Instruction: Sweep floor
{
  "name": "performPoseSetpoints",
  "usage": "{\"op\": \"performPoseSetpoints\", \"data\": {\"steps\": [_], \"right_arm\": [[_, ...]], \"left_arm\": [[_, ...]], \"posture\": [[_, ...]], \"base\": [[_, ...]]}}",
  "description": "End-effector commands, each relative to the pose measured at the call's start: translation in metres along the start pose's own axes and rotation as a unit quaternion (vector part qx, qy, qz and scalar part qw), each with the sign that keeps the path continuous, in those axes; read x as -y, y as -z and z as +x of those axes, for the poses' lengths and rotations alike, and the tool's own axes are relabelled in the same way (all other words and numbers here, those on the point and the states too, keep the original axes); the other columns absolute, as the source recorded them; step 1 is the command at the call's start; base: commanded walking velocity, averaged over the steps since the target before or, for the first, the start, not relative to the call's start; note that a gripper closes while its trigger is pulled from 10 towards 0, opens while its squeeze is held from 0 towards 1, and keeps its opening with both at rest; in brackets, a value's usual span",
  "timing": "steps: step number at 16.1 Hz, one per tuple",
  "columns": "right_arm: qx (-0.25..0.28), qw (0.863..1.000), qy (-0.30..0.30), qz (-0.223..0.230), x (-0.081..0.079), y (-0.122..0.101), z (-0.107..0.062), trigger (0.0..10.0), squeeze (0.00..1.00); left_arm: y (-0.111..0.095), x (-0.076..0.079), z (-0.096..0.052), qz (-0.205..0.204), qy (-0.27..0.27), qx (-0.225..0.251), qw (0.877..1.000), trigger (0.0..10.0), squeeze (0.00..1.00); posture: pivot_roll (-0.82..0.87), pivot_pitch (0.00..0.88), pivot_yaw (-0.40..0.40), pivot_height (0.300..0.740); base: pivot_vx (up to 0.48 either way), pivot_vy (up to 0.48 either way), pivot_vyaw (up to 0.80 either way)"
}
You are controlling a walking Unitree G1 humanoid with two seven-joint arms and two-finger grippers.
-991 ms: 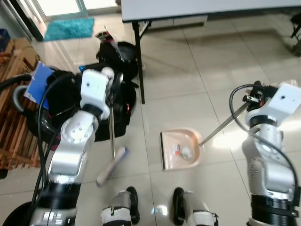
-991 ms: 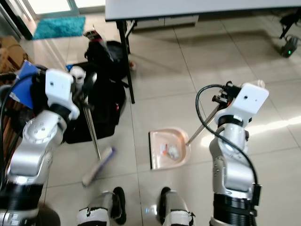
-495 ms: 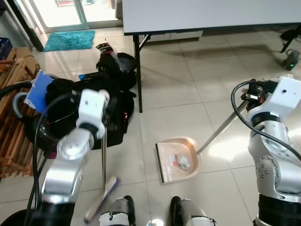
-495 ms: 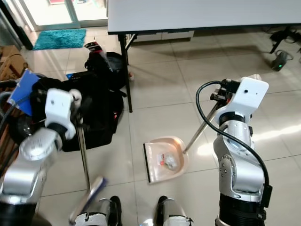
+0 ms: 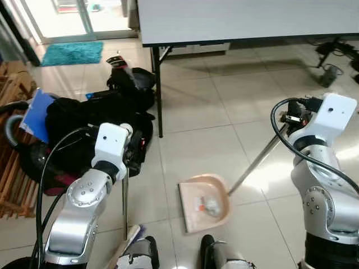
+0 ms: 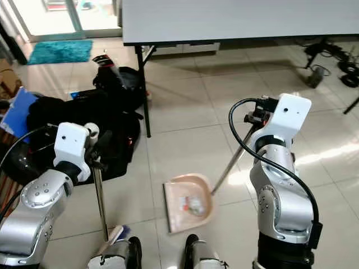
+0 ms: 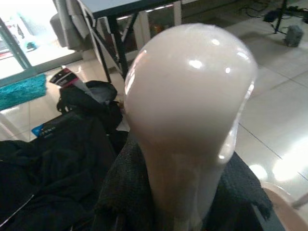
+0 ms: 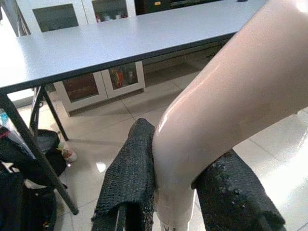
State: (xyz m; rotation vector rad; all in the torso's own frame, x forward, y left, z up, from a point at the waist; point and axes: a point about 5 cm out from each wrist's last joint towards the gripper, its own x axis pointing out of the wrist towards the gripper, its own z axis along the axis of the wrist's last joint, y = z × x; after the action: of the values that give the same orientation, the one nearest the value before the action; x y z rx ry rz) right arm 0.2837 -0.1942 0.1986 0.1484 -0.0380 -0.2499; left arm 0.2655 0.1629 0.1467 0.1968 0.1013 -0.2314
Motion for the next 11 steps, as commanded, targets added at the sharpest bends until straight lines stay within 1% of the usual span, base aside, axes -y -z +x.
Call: {"op": "performPoseSetpoints", "data": {"steps": [1,2,4,8,11], "right_arm": [[0.018,1.0,-0.001,0.015,0.0008,-0.0093,-0.0042,10.0,0.0],[0.017,1.0,0.003,0.018,0.0014,-0.0085,-0.0053,10.0,0.0],[0.017,0.999,0.015,0.024,0.0039,-0.0079,-0.0091,10.0,0.0],[0.01,1.0,0.013,0.025,0.0044,-0.0081,-0.0123,10.0,0.0],[0.008,1.0,0.005,0.023,0.0016,-0.0088,-0.011,10.0,0.0]], "left_arm": [[-0.0047,0.0027,-0.0018,0.009,0.004,0.004,1.0,10.0,0.0],[-0.0062,0.0047,-0.0001,0.008,0.009,0.006,1.0,10.0,0.0],[-0.0075,0.0067,0.0039,0.009,0.019,0.005,1.0,10.0,0.0],[-0.0091,0.0072,0.0047,0.008,0.021,0.007,1.0,10.0,0.0],[-0.0077,0.0081,0.0022,0.003,0.02,0.006,1.0,10.0,0.0]], "posture": [[-0.04,0.117,0.004,0.74],[-0.04,0.114,0.021,0.74],[-0.04,0.109,0.032,0.74],[-0.04,0.104,0.014,0.74],[-0.04,0.095,0.003,0.74]], "base": [[0.0,0.0,0.0],[0.0,0.0,0.0],[-0.257,0.0,0.0],[-0.302,0.0,0.0],[-0.317,0.0,0.0]]}}
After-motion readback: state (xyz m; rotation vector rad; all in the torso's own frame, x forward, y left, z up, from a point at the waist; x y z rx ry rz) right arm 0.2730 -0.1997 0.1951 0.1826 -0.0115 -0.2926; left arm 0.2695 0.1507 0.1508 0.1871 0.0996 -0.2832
